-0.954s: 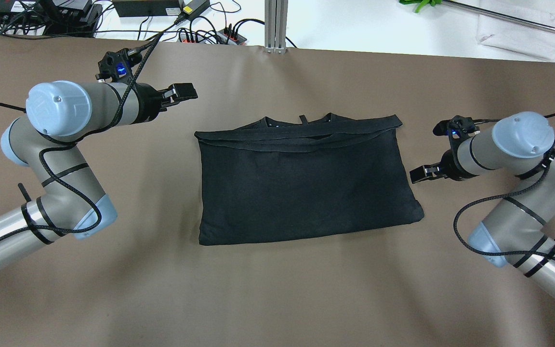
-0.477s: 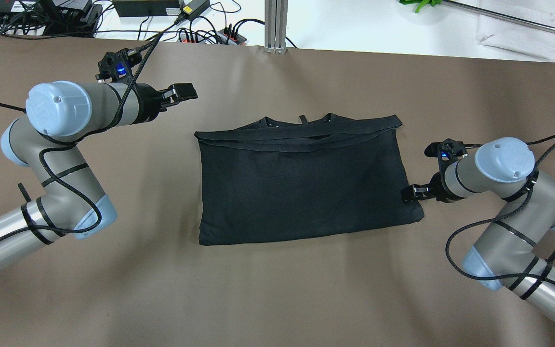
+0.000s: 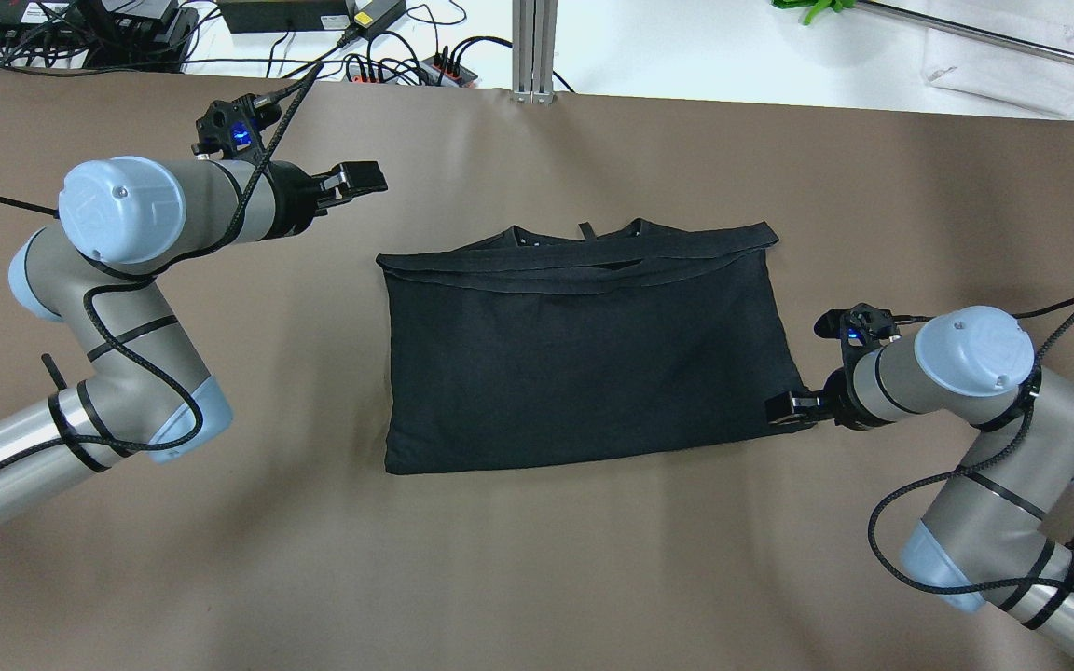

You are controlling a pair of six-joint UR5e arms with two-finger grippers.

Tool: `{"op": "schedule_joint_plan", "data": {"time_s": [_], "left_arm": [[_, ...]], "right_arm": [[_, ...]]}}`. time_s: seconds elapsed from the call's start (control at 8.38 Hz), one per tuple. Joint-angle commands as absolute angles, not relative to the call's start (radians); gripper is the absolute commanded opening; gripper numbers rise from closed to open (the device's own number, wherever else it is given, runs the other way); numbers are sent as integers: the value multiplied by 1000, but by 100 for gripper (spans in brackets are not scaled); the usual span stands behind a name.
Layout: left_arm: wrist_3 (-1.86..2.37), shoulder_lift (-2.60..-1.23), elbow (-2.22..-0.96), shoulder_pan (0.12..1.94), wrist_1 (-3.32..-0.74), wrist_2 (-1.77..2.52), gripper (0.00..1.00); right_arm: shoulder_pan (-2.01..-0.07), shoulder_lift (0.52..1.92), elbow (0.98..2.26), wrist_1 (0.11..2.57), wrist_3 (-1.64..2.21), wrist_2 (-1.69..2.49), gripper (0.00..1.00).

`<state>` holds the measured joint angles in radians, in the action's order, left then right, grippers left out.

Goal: Fold clothes
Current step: 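Move the right gripper to the folded shirt's corner nearest it and grasp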

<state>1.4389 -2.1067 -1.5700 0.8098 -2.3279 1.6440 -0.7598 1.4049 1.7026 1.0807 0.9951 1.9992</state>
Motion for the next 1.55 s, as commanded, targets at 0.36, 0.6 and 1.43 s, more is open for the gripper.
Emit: {"op": "schedule_joint_plan", "data": {"time_s": [0.36,0.6,1.43], "left_arm": [[1450,-2114,-1572,805,-2318,1635,95],[1450,-2115,-1571,802,-2318,1623,95],[1439,-2115,-1566,807,-2316,1623,95]], "right_arm": [[-730,1424,1724,1091,1005,1994,93],[-735,1419,1687,1081,994,1993,93],[-742,1385,1684,1095,989,2006,0]]}}
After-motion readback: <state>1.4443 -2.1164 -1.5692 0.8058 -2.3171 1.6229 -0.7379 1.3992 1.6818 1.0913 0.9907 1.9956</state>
